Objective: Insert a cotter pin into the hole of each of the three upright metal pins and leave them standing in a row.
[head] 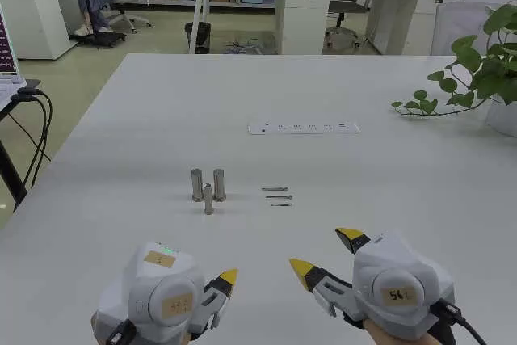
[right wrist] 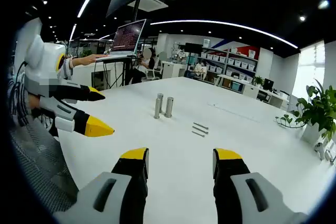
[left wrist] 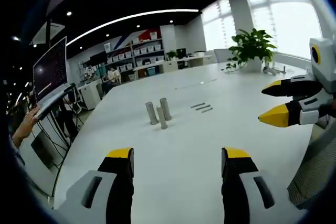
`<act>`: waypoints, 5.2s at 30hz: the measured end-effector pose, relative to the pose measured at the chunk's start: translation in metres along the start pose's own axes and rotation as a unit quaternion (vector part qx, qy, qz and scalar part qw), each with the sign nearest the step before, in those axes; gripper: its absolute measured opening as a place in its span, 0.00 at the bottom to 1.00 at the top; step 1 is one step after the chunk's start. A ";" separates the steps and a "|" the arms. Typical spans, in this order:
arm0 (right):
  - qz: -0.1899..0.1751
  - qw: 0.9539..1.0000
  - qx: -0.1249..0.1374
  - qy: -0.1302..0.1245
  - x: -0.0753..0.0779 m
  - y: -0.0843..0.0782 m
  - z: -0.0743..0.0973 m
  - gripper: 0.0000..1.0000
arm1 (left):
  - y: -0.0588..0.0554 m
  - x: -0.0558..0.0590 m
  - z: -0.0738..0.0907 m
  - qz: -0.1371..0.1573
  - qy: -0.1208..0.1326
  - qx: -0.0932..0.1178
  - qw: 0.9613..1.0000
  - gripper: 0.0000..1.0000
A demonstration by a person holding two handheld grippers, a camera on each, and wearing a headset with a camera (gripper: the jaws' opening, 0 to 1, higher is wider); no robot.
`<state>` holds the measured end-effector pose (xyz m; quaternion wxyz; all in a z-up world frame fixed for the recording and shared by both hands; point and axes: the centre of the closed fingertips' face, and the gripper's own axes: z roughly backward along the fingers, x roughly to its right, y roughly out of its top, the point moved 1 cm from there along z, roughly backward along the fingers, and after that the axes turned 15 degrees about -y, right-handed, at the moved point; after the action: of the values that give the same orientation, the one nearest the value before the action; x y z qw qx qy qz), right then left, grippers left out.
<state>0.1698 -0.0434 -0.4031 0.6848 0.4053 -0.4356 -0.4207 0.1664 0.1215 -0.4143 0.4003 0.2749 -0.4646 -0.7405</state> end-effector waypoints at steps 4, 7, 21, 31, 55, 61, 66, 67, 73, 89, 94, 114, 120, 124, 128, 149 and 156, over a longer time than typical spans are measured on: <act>0.000 1.000 0.001 0.002 -0.001 0.000 0.000 0.46 | 0.000 0.000 0.000 0.001 0.000 0.000 1.000 0.64; -0.001 1.000 0.000 0.004 -0.002 0.000 0.000 0.46 | -0.001 0.000 0.000 0.001 0.000 0.000 1.000 0.64; -0.003 1.000 0.002 0.006 -0.003 0.001 0.001 0.45 | -0.001 0.001 0.001 0.003 -0.001 0.000 1.000 0.63; -0.001 1.000 0.000 0.008 -0.004 0.000 0.002 0.45 | -0.001 0.001 0.002 0.005 -0.001 0.001 1.000 0.63; -0.004 1.000 -0.002 0.011 -0.005 0.000 0.001 0.45 | 0.002 0.001 0.002 0.002 -0.003 0.004 1.000 0.63; -0.005 1.000 -0.001 0.009 -0.004 0.002 0.000 0.46 | 0.002 0.001 0.001 0.004 -0.005 0.004 1.000 0.66; -0.011 1.000 -0.005 0.006 -0.001 0.000 -0.001 0.49 | 0.005 0.002 0.001 0.003 -0.007 0.008 1.000 0.69; -0.013 1.000 -0.005 0.006 -0.002 0.000 -0.001 0.50 | 0.005 0.003 0.000 0.002 -0.009 0.008 1.000 0.70; -0.015 1.000 0.000 0.020 -0.008 0.004 0.000 0.55 | 0.008 0.002 0.001 0.000 -0.008 0.011 1.000 0.76; -0.034 0.999 -0.003 0.015 0.011 0.015 -0.002 0.54 | 0.020 0.000 -0.002 0.008 -0.011 0.030 0.999 0.93; -0.043 0.998 -0.005 0.038 0.012 0.024 -0.009 0.53 | 0.020 0.004 -0.004 -0.001 -0.019 0.021 1.000 0.99; -0.015 0.989 -0.019 0.144 -0.020 0.056 -0.082 0.34 | 0.020 0.002 -0.008 0.020 -0.040 -0.006 0.999 0.99; -0.010 0.984 -0.022 0.175 -0.039 0.060 -0.109 0.31 | 0.026 -0.006 -0.002 0.027 -0.057 -0.006 0.998 0.99; -0.010 0.981 -0.028 0.194 -0.053 0.060 -0.122 0.29 | 0.029 -0.011 0.000 0.051 -0.079 -0.001 0.996 0.99; -0.013 0.979 -0.031 0.200 -0.067 0.059 -0.139 0.27 | 0.029 -0.014 0.003 0.030 -0.091 -0.015 0.995 0.99; -0.036 0.976 -0.052 0.210 -0.109 0.032 -0.203 0.17 | 0.036 -0.028 -0.013 0.024 -0.123 0.001 0.992 0.99; -0.028 0.976 -0.055 0.210 -0.113 0.031 -0.208 0.10 | 0.031 -0.030 -0.016 0.020 -0.123 -0.001 0.992 0.99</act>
<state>0.3417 0.1104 -0.4641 0.7701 0.4585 -0.2466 -0.3685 0.2048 0.1322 -0.3919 0.3554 0.1717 -0.5149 -0.7609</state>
